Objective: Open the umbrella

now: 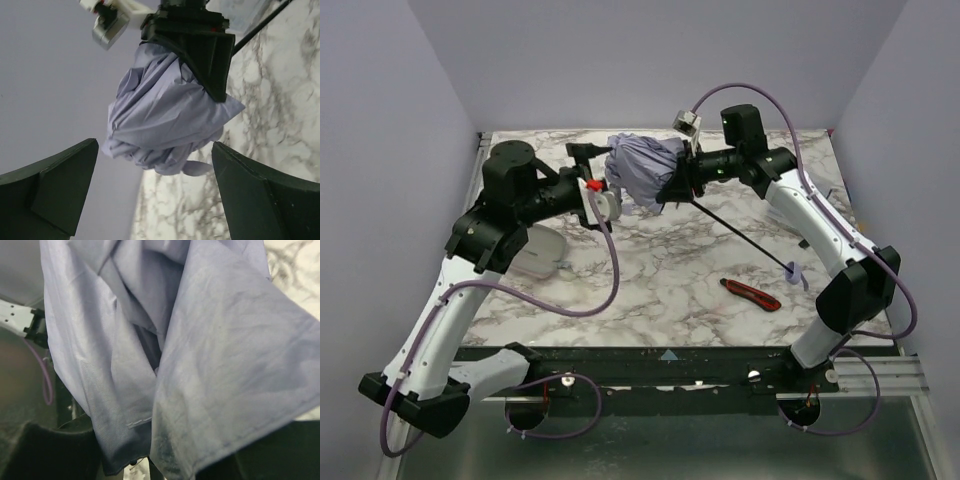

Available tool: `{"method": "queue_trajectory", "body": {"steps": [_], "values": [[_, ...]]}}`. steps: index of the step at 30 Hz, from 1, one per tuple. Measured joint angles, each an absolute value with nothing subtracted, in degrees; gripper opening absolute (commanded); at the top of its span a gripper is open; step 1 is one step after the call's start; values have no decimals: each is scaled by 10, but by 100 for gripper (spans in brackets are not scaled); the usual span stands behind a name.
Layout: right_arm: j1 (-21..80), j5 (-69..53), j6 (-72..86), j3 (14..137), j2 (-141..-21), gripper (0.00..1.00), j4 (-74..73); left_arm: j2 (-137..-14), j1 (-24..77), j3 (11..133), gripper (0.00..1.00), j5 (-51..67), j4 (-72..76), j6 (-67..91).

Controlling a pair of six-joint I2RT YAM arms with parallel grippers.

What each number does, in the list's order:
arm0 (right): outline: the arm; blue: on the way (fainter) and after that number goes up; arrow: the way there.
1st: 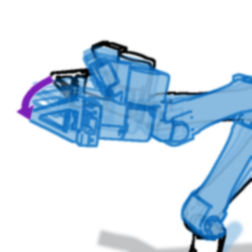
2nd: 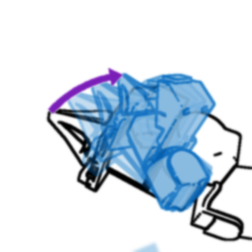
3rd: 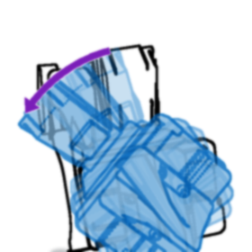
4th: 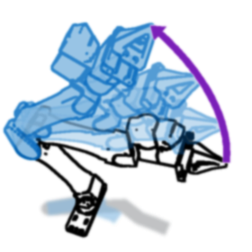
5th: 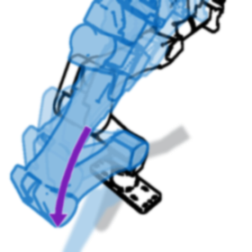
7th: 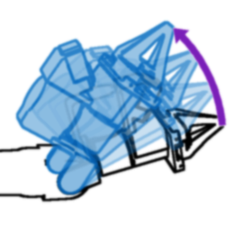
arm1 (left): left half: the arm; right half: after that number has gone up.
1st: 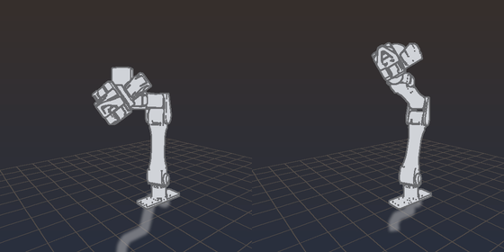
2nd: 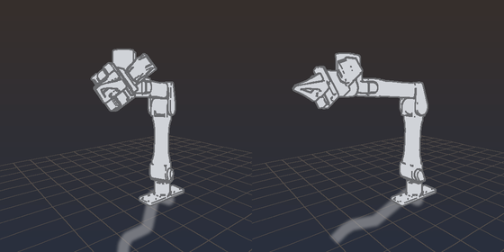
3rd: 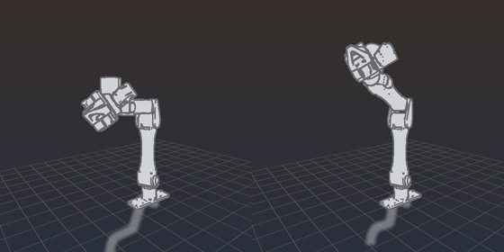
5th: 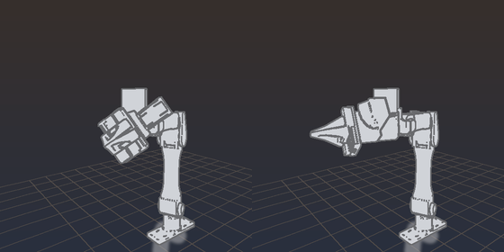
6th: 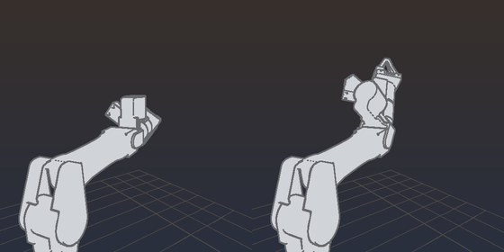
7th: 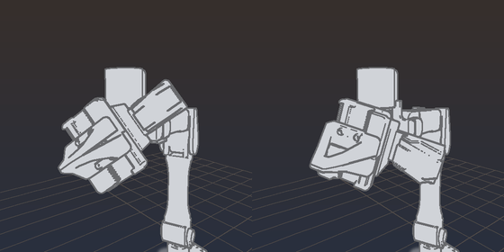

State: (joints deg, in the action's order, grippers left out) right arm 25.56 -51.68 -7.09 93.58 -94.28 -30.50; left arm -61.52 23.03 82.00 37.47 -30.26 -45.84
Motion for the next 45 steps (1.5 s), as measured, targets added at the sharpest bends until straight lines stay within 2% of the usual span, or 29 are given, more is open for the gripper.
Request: {"method": "queue_trajectory", "body": {"steps": [8,14,16,18,20,23,27,29,34,36,39,45], "values": [[259,-568,-91,981,-988,0,-423,-656,364,793,99,204,-349,-773],[268,-588,-116,1013,-1007,0,-481,-718,387,806,98,147,-399,-857],[274,-588,-124,1021,-1014,0,-501,-725,390,806,94,134,-402,-869],[278,-588,-134,1030,-1020,0,-520,-730,396,806,80,118,-403,-877],[279,-588,-141,1037,-1023,0,-536,-736,399,806,58,105,-402,-881],[279,-587,-151,1045,-1026,2,-555,-750,402,808,32,88,-401,-876],[278,-581,-154,1048,-1028,15,-567,-760,402,812,9,83,-401,-849],[278,-578,-152,1048,-1028,26,-567,-757,402,812,0,83,-402,-834],[279,-578,-140,1051,-1028,69,-555,-742,402,793,0,82,-391,-808],[278,-576,-129,1057,-1028,82,-544,-739,401,788,0,81,-389,-796],[275,-568,-98,1069,-1025,92,-488,-736,397,780,0,81,-390,-772],[256,-515,11,1075,-970,97,-267,-741,386,762,0,98,-416,-698]]}}
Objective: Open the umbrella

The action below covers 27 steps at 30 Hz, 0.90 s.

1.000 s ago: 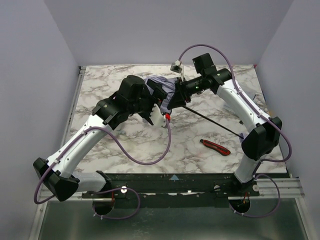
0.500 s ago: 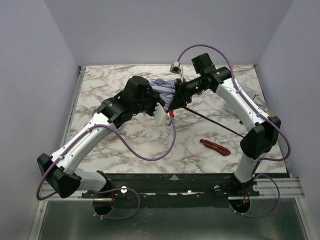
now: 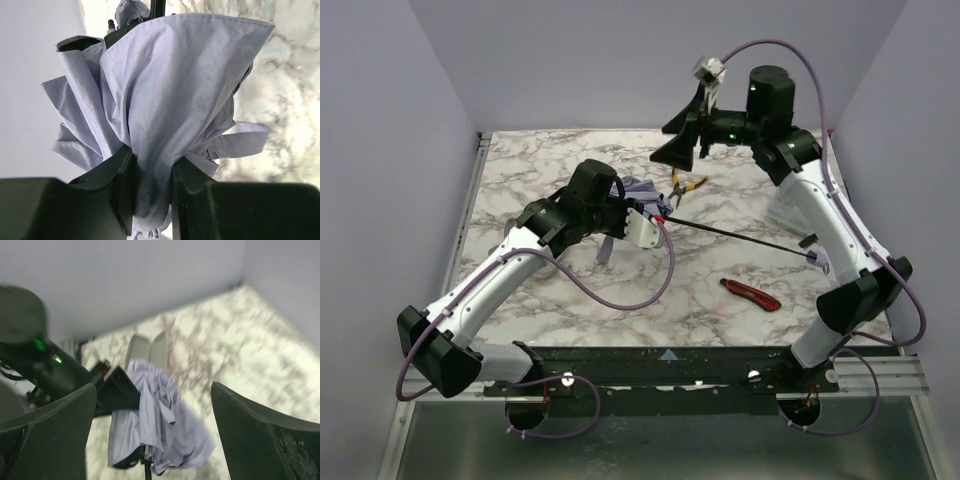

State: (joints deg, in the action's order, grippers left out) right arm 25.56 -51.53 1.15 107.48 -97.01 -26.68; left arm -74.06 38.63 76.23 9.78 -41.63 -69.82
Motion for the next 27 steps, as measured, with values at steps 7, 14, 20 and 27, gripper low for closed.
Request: {"method": "queue_trajectory", "body": {"steps": [7,14,20,27], "values": [[247,-498,45,1056,-843,96,-58,-782,292,810,0,168,-438,-500],[248,-510,51,946,-764,93,6,-777,174,854,0,254,-383,-283],[248,-455,82,866,-769,94,15,-715,133,776,0,348,-226,-91],[248,-362,162,885,-806,95,84,-666,136,691,0,430,-30,82]]}}
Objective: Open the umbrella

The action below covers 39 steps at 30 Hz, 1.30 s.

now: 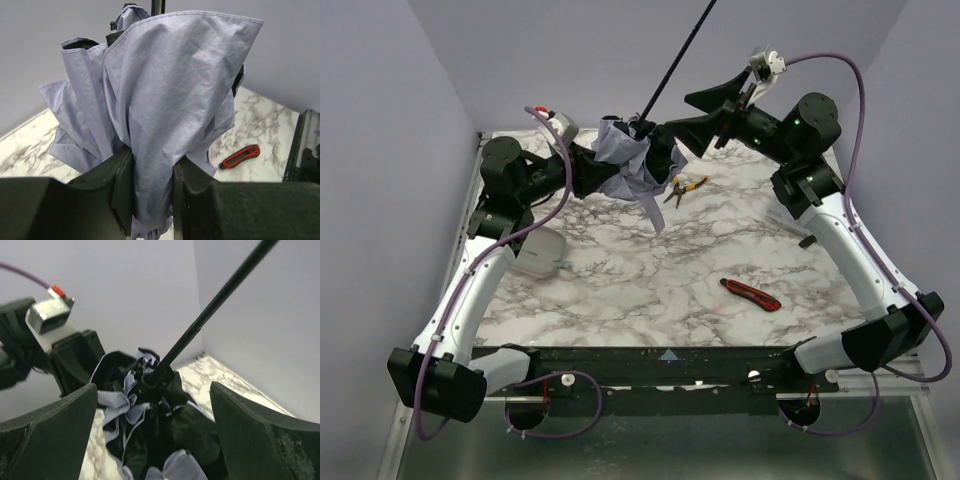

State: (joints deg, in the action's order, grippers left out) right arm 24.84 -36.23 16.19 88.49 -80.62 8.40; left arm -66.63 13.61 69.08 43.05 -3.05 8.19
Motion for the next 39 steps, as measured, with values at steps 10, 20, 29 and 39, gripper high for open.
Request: {"method": "queue_trajectory", "body": {"steps": [10,20,29,39], "values": [[248,-382,362,962,-891,77,232,-666,163,641,0,478,153,194],[248,-389,387,1004,-926,1,253,-666,177,619,7,489,191,210],[254,-394,235,1058,-935,0,109,-648,146,621,99,486,86,173],[260,-340,-27,1084,-980,0,-120,-595,67,646,99,429,-85,121]]}}
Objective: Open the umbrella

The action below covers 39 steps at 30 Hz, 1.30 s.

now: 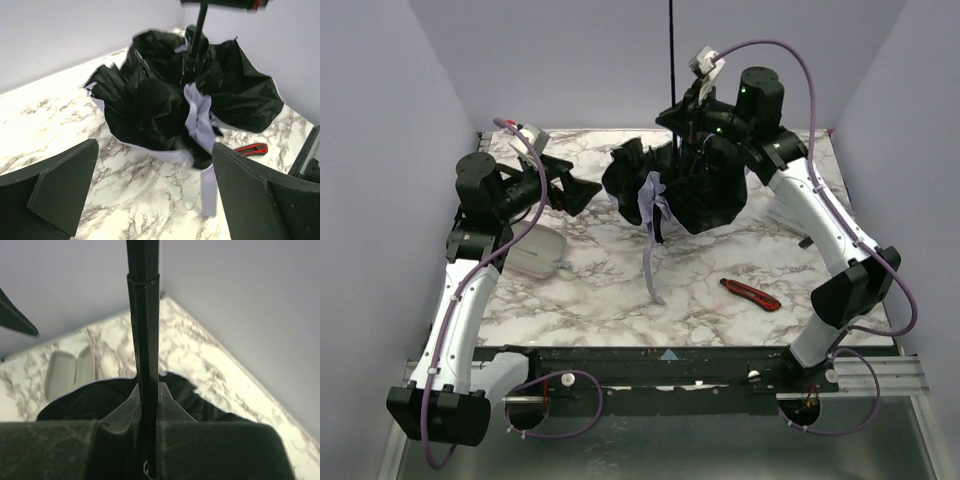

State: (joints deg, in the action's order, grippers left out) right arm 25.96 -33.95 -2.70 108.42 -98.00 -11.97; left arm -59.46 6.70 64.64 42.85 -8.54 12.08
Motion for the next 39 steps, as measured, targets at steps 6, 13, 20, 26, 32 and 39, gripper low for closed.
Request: {"method": "queue_trajectory", "body": {"steps": [6,13,20,26,32,39], "values": [[332,-302,-71,969,-979,0,-94,-601,47,645,98,376,-109,146],[375,-259,-109,851,-918,0,-20,-611,27,653,99,426,-130,111],[349,-269,-101,742,-822,0,118,-589,77,627,83,484,-109,28],[353,-271,-44,675,-823,0,194,-586,172,576,56,484,-109,-119],[353,-278,-15,654,-829,0,203,-624,223,549,40,479,-98,-185],[353,-288,9,599,-811,0,221,-674,242,534,20,469,-51,-238]]}}
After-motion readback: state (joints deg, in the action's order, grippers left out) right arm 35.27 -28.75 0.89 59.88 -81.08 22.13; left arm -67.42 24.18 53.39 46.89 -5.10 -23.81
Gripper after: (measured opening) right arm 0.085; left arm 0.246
